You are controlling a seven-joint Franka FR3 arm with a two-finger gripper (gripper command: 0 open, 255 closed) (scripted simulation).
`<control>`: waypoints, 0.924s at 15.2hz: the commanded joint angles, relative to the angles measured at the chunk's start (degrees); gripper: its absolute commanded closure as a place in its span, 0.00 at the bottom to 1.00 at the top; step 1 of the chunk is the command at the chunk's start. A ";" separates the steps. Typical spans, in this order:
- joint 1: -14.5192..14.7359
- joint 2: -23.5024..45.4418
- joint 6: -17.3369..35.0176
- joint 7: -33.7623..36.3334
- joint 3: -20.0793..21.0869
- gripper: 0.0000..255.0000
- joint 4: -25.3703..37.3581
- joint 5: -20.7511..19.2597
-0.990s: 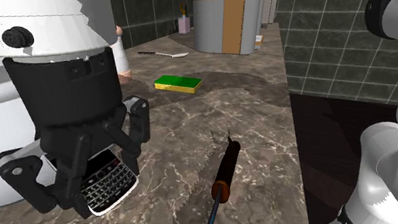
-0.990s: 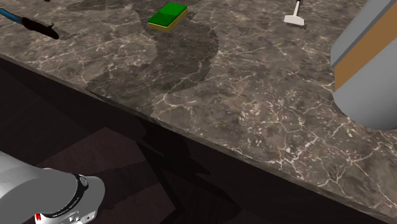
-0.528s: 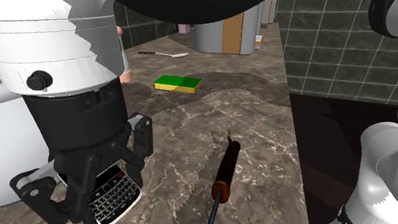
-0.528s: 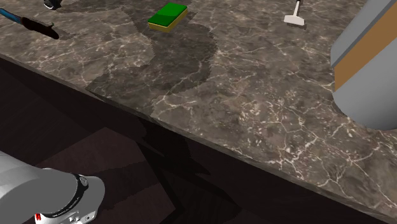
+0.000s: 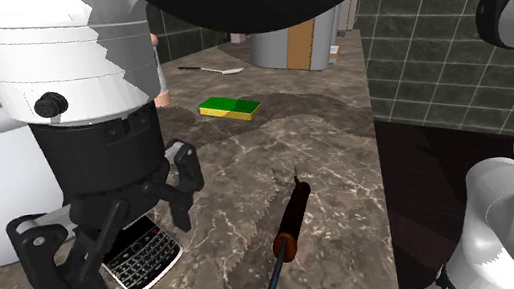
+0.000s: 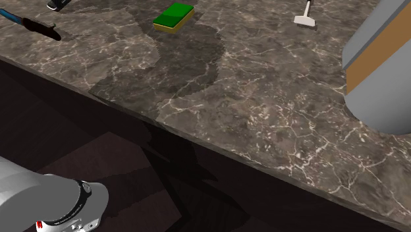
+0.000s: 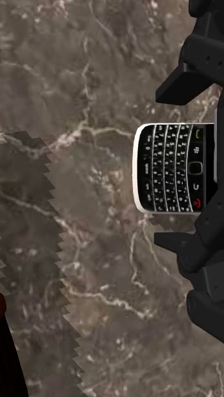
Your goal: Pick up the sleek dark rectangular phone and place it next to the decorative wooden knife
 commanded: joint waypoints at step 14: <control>0.63 2.00 -7.93 0.65 0.36 0.00 9.64 -1.04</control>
